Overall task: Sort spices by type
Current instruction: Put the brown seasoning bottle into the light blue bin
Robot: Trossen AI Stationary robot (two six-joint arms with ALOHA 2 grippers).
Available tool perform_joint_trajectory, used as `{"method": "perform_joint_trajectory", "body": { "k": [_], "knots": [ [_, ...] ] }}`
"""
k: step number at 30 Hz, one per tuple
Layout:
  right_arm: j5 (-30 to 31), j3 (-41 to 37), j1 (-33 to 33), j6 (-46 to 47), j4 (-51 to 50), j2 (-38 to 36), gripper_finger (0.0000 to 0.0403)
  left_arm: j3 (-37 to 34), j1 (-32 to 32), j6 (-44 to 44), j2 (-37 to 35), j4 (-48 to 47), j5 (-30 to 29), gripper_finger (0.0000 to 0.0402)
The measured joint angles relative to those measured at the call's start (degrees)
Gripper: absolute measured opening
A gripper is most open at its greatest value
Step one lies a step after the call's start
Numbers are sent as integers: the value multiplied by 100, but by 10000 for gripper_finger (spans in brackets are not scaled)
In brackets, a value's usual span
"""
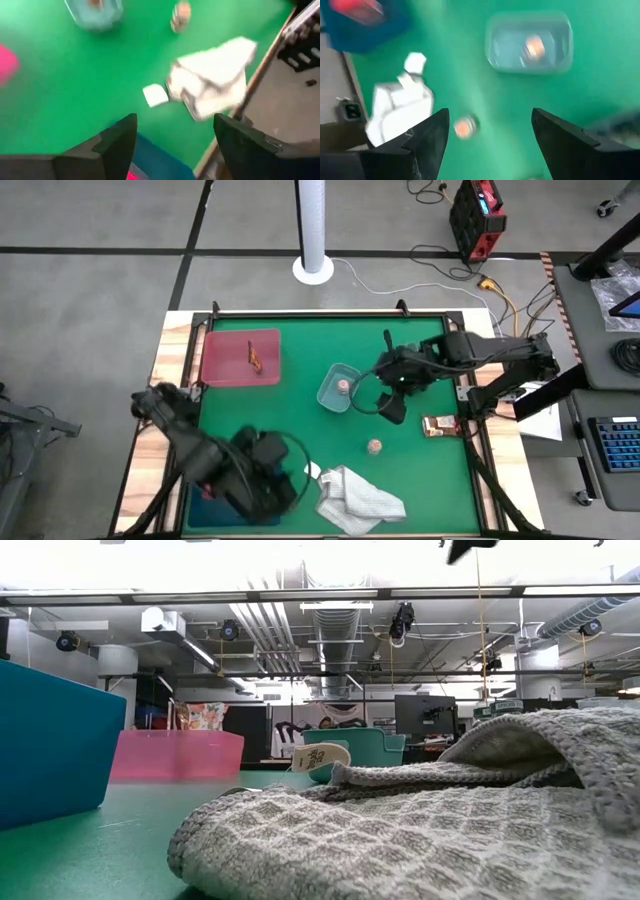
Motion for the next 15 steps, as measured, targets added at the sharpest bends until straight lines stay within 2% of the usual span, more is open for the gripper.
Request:
{"method": "perform_joint_trajectory", "body": {
  "k": [4, 7, 12, 15],
  "knots": [
    [-3, -171, 69, 786, -651, 0, 271, -2, 369, 944, -411, 1, -557, 238],
    [-7, -397, 207, 1185, -783, -2, 277, -5, 570, 1664, -662, 4, -813, 234],
    [-165, -906, 499, 1818, -602, 0, 294, -96, 798, 2461, -1143, 5, -1034, 231],
    [-243, -1324, 614, 2267, -121, 11, 305, -513, 840, 2589, -1495, 7, -1078, 231]
  ]
}}
